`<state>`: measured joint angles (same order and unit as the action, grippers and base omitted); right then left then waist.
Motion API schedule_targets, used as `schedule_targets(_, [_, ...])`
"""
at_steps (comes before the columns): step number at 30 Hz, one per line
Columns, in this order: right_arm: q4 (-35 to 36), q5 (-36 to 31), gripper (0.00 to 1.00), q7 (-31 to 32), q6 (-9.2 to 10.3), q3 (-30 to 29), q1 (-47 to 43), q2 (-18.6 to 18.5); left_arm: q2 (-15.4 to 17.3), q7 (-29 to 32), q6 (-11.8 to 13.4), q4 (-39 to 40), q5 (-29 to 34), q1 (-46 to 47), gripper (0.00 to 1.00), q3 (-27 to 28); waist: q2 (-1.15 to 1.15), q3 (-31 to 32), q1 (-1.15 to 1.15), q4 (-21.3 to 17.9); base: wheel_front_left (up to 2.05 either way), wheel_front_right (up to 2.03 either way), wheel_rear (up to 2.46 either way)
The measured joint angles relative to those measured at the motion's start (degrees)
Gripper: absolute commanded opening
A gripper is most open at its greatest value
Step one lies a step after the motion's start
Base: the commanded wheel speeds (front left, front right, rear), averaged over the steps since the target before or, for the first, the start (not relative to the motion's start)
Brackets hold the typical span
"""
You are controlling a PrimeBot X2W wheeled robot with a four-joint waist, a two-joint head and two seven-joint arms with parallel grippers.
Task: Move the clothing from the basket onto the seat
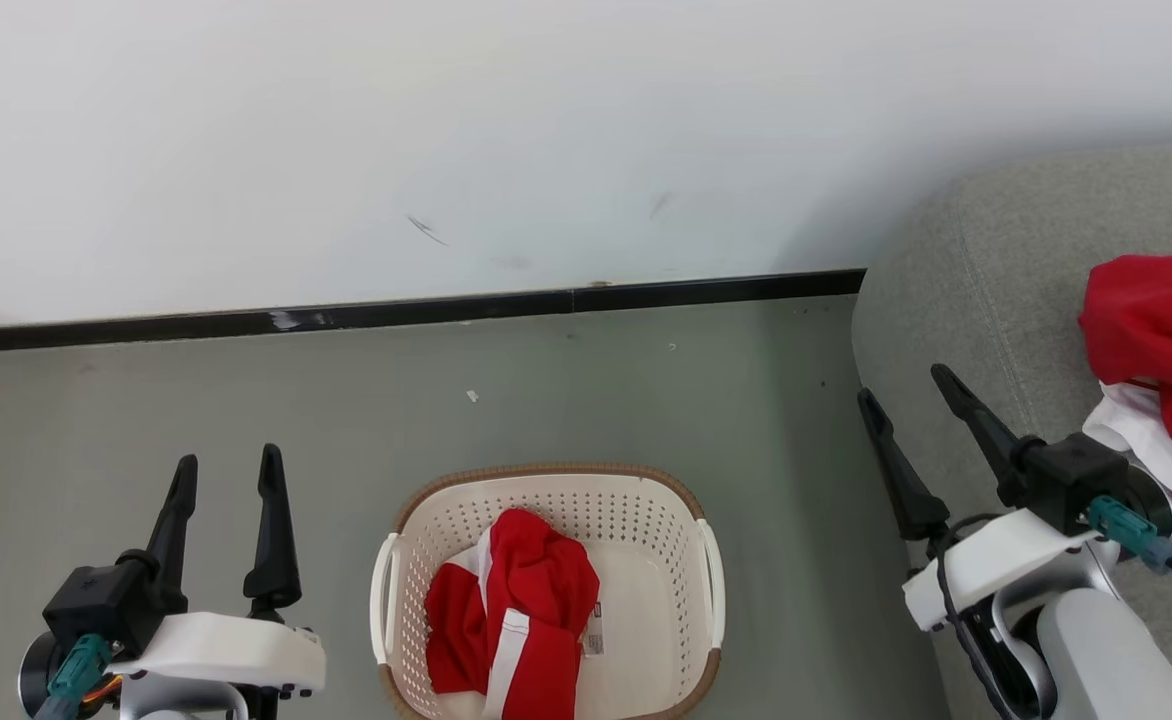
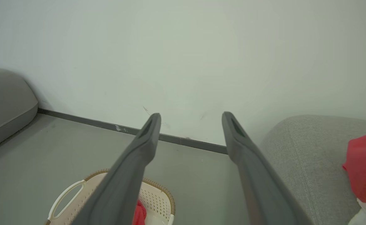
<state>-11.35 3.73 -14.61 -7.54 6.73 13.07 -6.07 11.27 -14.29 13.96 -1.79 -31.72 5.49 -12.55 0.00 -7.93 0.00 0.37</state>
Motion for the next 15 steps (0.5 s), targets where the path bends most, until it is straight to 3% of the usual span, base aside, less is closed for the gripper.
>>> schedule_targets(15, [2.3,-0.3,1.0,0.0,0.0,-5.0,-8.7,2.5,0.2,0.0,-1.2,-1.5,1.8,-3.9,1.0,0.3,0.0,5.1,0.0,2.7,0.0,0.0,0.0])
